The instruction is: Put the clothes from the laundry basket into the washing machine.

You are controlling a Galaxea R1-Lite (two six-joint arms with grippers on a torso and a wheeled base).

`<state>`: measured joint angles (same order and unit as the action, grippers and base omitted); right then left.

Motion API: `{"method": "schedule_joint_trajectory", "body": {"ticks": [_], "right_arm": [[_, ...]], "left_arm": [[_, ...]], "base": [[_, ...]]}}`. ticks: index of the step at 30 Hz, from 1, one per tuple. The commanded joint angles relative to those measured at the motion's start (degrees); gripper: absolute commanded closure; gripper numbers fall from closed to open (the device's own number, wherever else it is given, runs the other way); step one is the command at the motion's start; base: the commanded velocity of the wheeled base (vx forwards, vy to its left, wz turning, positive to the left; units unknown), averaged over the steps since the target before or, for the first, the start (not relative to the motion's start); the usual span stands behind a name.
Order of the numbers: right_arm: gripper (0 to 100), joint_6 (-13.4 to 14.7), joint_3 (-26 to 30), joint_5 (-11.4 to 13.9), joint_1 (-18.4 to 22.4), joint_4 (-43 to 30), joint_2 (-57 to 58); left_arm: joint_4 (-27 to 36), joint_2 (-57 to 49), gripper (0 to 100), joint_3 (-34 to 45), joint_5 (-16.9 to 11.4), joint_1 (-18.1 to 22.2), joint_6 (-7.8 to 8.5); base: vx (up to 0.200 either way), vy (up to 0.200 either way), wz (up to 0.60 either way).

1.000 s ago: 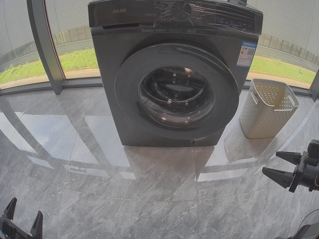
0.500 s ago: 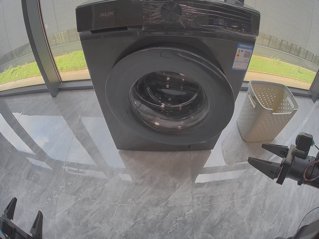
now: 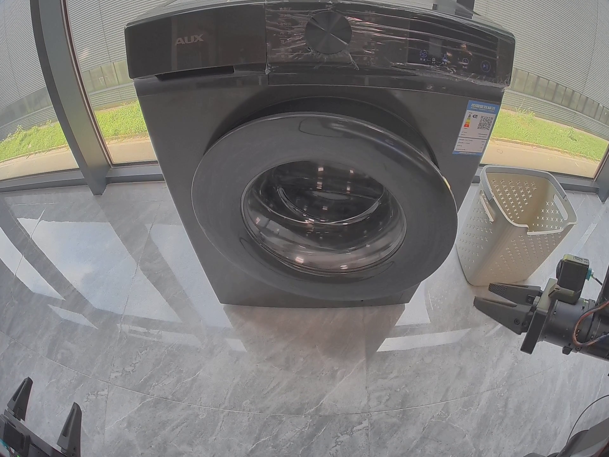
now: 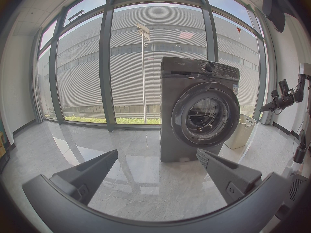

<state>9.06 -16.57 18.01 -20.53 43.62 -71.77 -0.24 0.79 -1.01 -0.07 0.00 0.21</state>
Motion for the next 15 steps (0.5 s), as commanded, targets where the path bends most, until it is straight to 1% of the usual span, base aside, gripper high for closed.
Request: {"method": "schedule_joint_trajectory", "body": {"ticks": [1, 4, 9, 12, 15], "right_arm": [[100, -0.1, 0.2, 0.1, 0.0, 0.0, 0.0], [100, 0.0, 0.0, 0.1, 0.0, 0.0, 0.0], [100, 0.1, -0.2, 0.1, 0.0, 0.3, -1.4], [100, 0.1, -0.1, 0.1, -0.1, 1.7, -2.3], [100, 0.1, 0.0, 0.1, 0.0, 3.9, -3.6]], "left_arm": [[0.0, -0.8, 0, 0.9, 0.0, 0.0, 0.06], [0.0, -0.8, 0, 0.9, 0.0, 0.0, -0.21], [0.0, -0.8, 0, 0.9, 0.0, 0.0, -0.21], [0.0, -0.8, 0, 0.9, 0.0, 0.0, -0.12], [0.0, -0.8, 0, 0.9, 0.0, 0.0, -0.12]], "base": [[0.200, 0.000, 0.00], [0.200, 0.000, 0.00], [0.200, 0.000, 0.00], [0.200, 0.000, 0.00], [0.000, 0.000, 0.00]]}}
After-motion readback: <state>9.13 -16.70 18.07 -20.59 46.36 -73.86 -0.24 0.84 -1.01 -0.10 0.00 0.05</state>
